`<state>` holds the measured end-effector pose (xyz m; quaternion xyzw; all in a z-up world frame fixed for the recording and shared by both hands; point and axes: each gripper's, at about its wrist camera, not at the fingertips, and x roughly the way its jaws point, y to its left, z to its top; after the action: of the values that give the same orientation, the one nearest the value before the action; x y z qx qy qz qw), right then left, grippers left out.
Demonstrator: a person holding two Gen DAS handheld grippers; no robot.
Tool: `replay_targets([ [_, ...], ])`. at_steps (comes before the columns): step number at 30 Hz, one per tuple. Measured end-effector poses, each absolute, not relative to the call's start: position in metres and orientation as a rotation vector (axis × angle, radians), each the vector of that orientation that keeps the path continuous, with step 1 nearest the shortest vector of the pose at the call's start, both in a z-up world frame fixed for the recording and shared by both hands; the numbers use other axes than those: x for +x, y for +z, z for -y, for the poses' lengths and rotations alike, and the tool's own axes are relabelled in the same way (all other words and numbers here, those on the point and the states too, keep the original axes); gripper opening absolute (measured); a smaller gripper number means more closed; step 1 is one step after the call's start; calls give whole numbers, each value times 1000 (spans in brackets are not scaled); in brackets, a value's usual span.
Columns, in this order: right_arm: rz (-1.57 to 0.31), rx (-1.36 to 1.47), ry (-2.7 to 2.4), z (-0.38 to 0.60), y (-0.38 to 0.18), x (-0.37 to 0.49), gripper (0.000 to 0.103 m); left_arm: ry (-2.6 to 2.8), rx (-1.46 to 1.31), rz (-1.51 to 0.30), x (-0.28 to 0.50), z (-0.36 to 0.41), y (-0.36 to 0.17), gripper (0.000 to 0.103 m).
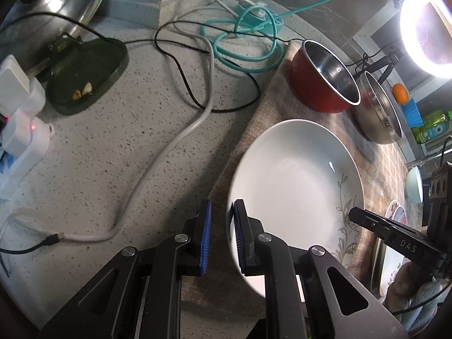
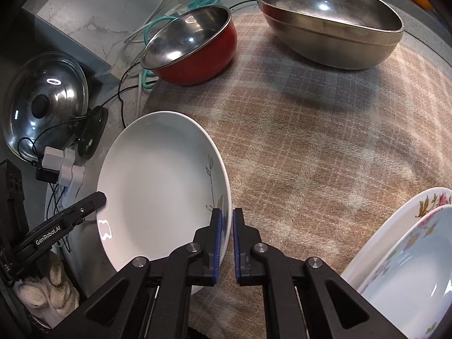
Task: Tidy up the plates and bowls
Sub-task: 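Lift the leaf-pattern plate and carry it over the plate stack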
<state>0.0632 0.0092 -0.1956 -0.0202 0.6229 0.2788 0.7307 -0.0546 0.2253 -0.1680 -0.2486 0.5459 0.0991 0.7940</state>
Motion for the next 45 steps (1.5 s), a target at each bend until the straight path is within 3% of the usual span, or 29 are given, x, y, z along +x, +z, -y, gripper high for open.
replay_targets([
  [24, -1344, -70, 605, -7, -186, 60, 6, 202, -493, -1155, -51, -214, -155, 12],
  [45, -1284, -25, 579, 28, -145, 55, 6, 130, -470, -1095, -44, -189, -117, 12],
])
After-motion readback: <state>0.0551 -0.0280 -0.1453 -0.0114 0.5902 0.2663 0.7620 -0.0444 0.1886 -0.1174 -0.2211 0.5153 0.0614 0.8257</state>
